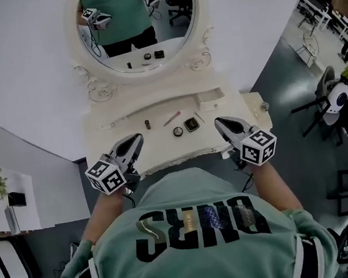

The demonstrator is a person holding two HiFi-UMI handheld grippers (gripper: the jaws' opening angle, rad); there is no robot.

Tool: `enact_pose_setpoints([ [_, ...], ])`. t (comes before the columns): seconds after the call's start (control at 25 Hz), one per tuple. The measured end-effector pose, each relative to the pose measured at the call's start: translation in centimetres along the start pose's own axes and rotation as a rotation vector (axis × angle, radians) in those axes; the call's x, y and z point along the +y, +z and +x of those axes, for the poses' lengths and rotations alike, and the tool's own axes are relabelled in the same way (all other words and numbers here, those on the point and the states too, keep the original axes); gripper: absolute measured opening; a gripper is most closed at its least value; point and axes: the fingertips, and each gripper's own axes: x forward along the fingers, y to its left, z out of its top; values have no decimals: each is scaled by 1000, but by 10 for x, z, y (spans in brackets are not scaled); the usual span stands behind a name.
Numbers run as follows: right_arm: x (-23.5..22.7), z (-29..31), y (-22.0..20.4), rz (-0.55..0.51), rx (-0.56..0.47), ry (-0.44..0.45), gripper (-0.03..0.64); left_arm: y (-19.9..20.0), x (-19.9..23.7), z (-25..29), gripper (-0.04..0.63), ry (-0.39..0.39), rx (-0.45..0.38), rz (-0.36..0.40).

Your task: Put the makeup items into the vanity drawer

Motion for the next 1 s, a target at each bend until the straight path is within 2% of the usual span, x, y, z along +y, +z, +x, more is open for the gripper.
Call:
enact_pose_setpoints([
  [0.32,-54,31,2,8,56,-7,9,-5,44,34,3,37,11,-47],
  [0.48,-96,45,6,8,58,56,9,-3,54,70,3,97,4,-25],
  [0.64,-140,64,14,9,66,173,9,-5,55,104,3,227,-49,-42],
  [0.72,-161,65,20,4,64,214,9,-13,51,124,3,265,-53,-59],
  [0.84,-188,70,26,5,65,243,9,-19,50,150,3,308,-56,-77],
  [1.0,-197,84,24,19,66,259,9,-19,54,151,3,340,-40,-55],
])
